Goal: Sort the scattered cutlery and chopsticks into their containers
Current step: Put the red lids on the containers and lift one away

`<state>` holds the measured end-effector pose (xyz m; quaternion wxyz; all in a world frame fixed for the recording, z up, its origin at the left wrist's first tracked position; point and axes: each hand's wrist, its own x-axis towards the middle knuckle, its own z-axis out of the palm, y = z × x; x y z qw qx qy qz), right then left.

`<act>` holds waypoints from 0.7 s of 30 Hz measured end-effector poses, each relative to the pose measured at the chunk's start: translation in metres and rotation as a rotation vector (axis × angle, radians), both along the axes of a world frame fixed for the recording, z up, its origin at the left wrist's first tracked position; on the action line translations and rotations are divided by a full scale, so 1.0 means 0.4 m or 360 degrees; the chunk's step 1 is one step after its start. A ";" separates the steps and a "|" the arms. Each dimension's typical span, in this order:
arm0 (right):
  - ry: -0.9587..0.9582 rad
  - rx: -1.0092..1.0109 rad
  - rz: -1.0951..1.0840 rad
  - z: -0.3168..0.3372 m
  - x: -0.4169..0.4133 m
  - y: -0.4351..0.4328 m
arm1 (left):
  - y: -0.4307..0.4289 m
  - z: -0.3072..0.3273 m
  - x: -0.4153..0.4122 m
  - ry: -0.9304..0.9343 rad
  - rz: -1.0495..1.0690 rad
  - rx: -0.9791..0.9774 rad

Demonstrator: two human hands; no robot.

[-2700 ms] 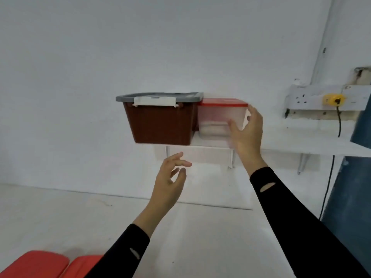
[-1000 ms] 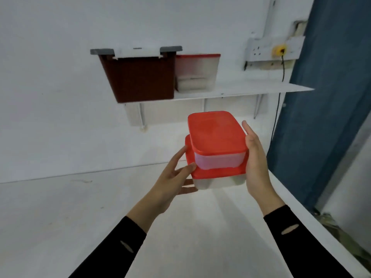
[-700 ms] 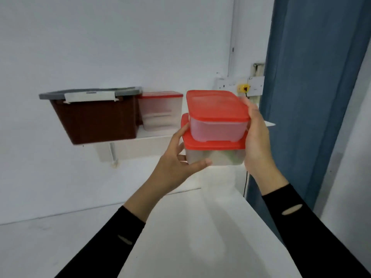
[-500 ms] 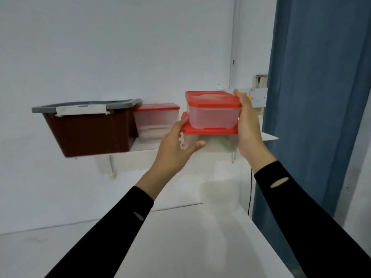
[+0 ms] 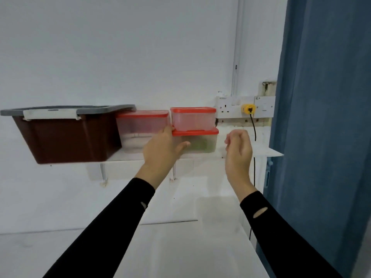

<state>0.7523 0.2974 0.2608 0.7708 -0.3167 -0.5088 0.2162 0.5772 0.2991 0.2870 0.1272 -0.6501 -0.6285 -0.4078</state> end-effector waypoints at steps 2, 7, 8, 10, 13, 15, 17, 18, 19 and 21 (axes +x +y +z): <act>-0.0121 -0.0018 0.0123 -0.079 0.021 -0.012 | 0.026 0.005 0.008 0.0079 0.0089 -0.0015; -0.0443 -0.0663 0.0221 -0.280 0.071 0.056 | 0.070 0.019 0.033 0.0234 0.0212 -0.0063; -0.0456 -0.0915 0.0240 -0.315 0.082 0.084 | 0.071 0.024 0.035 0.0248 0.0244 -0.0069; -0.0464 -0.1457 0.0291 -0.398 0.107 0.135 | 0.074 0.021 0.041 0.0264 0.0289 -0.0070; -0.0495 -0.1937 0.0392 -0.507 0.119 0.181 | 0.080 0.008 0.041 0.0241 0.0293 -0.0045; -0.0373 -0.2129 0.0558 -0.550 0.112 0.202 | 0.087 0.000 0.038 0.0237 0.0284 -0.0019; 0.0118 -0.2182 0.0818 -0.586 0.100 0.229 | 0.095 -0.005 0.034 0.0234 0.0275 0.0013; 0.0295 -0.2131 0.0853 -0.601 0.095 0.245 | 0.099 -0.009 0.033 0.0228 0.0271 0.0030; 0.0261 -0.2059 0.0822 -0.616 0.087 0.263 | 0.099 -0.011 0.032 0.0220 0.0266 0.0045; 0.0233 -0.1987 0.0627 -0.646 0.065 0.293 | 0.102 -0.016 0.032 0.0215 0.0259 0.0061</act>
